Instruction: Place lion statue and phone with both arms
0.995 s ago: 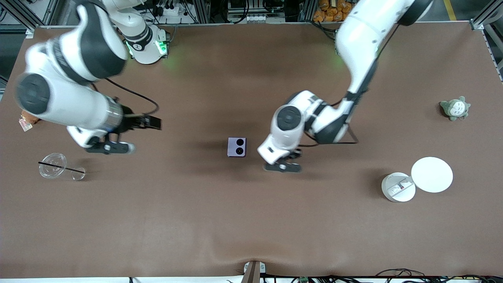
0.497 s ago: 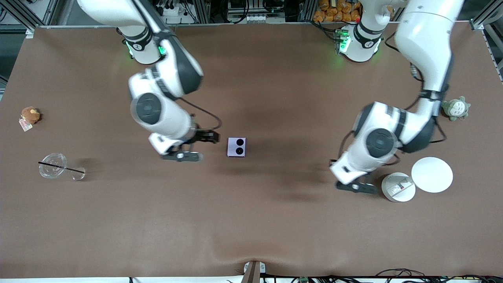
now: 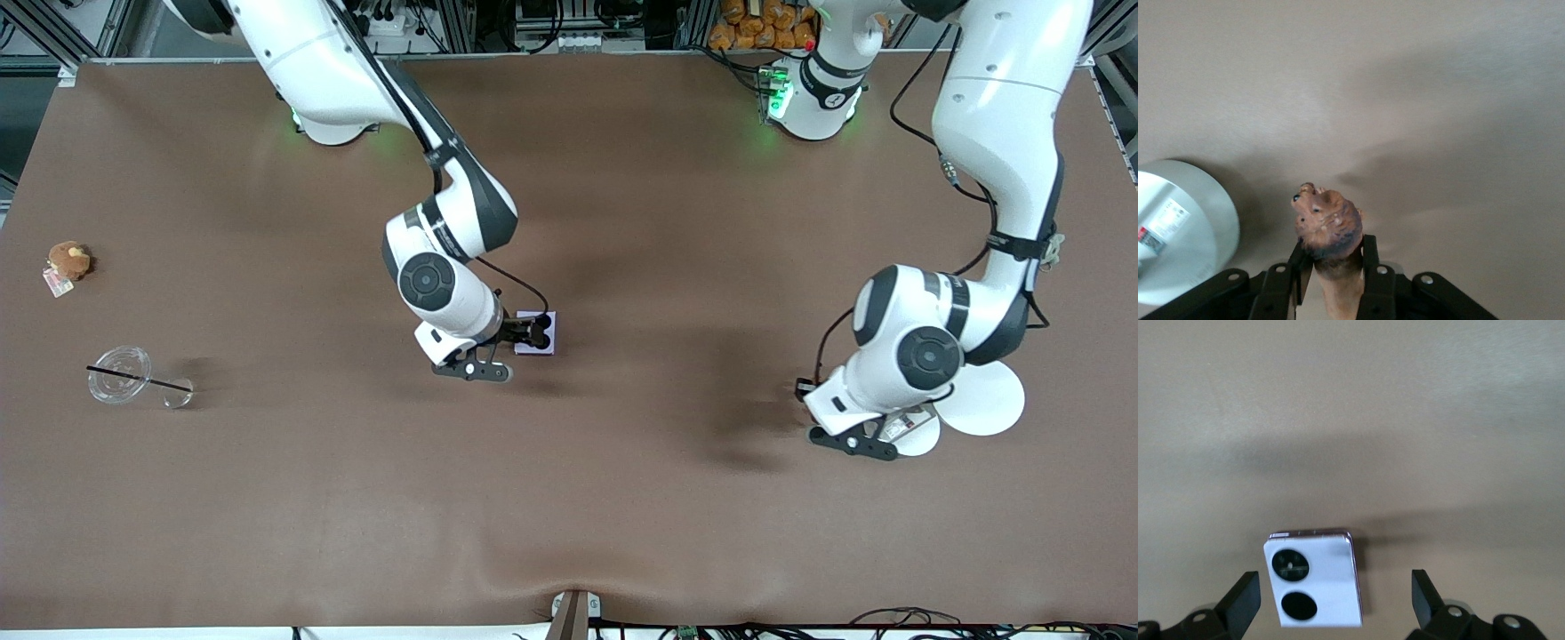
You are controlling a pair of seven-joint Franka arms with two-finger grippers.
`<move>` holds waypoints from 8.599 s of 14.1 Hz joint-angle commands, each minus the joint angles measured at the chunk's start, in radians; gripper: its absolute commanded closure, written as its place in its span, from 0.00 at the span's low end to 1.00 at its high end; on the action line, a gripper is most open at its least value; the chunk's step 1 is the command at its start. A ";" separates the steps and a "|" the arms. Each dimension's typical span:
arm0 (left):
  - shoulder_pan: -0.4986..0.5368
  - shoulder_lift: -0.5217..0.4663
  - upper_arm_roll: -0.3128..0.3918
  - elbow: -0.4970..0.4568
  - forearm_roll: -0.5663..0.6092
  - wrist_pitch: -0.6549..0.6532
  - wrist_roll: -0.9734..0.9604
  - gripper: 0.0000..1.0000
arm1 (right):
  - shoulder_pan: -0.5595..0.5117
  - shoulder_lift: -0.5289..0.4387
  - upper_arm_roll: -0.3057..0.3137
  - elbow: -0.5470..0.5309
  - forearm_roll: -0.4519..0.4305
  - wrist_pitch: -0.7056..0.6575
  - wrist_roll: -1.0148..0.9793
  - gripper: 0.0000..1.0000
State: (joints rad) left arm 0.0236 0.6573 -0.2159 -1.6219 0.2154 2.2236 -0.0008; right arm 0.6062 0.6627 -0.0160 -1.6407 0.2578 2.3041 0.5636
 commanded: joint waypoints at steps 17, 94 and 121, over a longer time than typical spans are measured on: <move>0.056 0.062 -0.008 0.005 0.125 0.097 0.056 0.36 | 0.109 0.092 -0.007 -0.010 0.009 0.097 -0.005 0.00; -0.034 -0.729 0.124 0.051 -0.220 -0.771 -0.153 0.00 | -0.642 0.005 -0.045 0.434 -0.163 -0.690 -0.626 0.00; -0.039 -0.714 0.119 0.075 -0.180 -0.772 -0.151 0.00 | -0.663 -0.713 -0.039 0.078 -0.263 -0.802 -0.625 0.00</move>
State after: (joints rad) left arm -0.0229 -0.0560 -0.0912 -1.5615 0.0169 1.4545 -0.1465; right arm -0.0265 -0.0794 -0.0624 -1.6039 -0.0332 1.5111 -0.0479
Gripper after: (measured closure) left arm 0.000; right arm 0.000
